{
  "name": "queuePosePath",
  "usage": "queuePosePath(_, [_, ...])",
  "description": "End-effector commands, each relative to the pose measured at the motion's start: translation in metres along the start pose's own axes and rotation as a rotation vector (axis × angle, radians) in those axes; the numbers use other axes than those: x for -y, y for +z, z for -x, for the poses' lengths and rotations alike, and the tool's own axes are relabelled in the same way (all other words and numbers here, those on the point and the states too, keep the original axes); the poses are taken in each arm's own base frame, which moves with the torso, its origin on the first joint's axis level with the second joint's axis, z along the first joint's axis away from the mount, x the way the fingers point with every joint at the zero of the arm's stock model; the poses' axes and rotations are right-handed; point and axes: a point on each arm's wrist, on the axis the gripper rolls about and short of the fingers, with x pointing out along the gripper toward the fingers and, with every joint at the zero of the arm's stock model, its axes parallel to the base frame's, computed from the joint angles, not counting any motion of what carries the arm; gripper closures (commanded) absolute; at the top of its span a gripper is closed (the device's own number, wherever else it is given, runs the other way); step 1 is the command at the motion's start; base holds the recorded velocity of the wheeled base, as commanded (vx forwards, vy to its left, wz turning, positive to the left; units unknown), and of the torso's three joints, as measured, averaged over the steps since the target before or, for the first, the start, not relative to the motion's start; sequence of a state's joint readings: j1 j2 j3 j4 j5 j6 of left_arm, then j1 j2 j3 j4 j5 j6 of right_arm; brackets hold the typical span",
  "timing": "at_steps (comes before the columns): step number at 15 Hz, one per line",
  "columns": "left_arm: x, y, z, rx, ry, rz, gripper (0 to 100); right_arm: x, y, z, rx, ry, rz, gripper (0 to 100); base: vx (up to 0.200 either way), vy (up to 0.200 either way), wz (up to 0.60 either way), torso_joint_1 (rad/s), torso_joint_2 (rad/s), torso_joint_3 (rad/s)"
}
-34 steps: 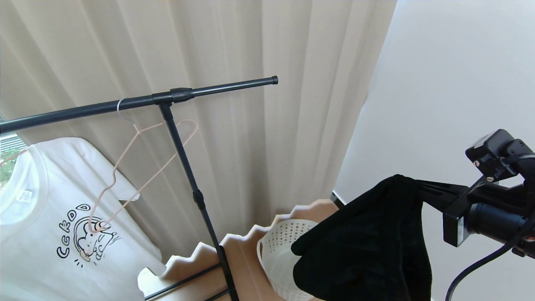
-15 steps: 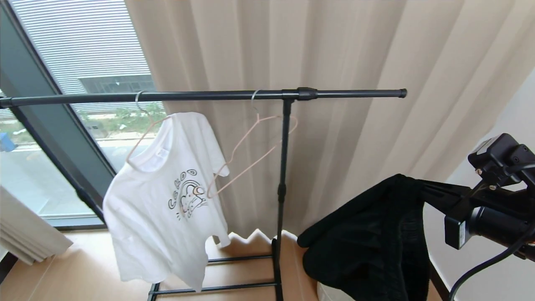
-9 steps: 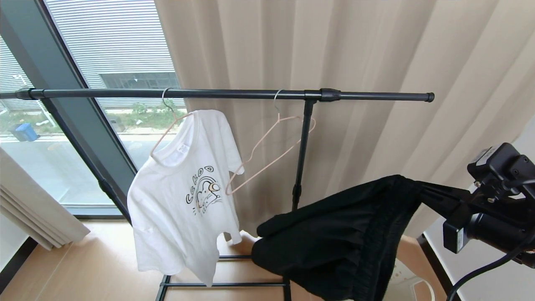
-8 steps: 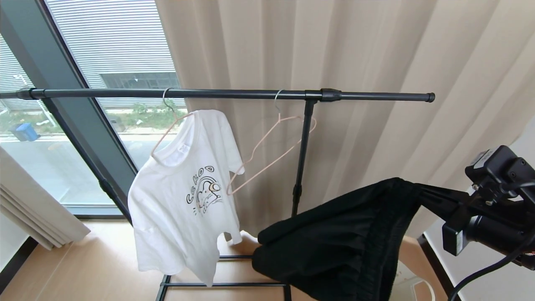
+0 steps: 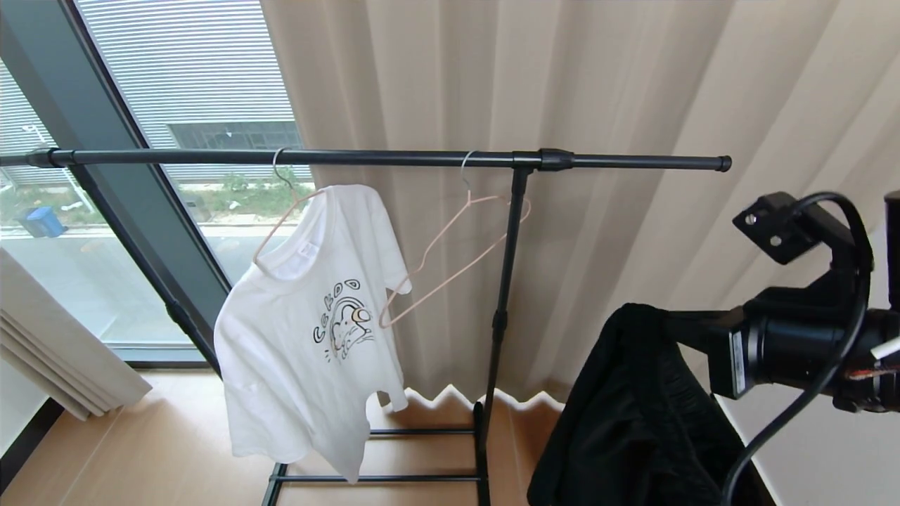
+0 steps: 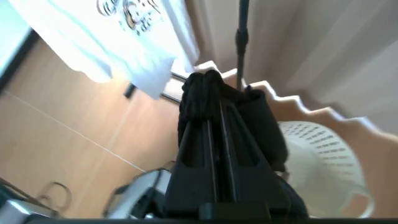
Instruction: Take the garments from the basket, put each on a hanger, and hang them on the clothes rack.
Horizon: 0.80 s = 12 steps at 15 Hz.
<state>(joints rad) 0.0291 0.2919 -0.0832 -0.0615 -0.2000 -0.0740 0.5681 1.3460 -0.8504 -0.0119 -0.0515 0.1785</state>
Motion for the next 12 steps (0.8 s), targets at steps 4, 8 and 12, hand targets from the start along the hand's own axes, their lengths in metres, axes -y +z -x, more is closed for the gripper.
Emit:
queuePosePath(4, [0.0, 0.067, -0.095, -0.389, -0.098, 0.228, 0, -0.022, 0.024, -0.06, -0.007, -0.165, -0.198, 100, 0.0, 0.0, 0.0, 0.0, 0.0, 0.0])
queuePosePath(8, [0.043, 0.072, -0.155, -0.53, -0.09, 0.248, 0, -0.046, 0.027, -0.101, 0.113, -0.311, -0.182, 100, 0.0, 0.0, 0.0, 0.0, 0.0, 0.0])
queuePosePath(12, [0.104, 0.058, -0.201, -0.562, -0.147, 0.262, 0, -0.072, 0.045, -0.103, 0.193, -0.303, -0.183, 100, 0.0, 0.0, 0.0, 0.0, 0.0, 0.0])
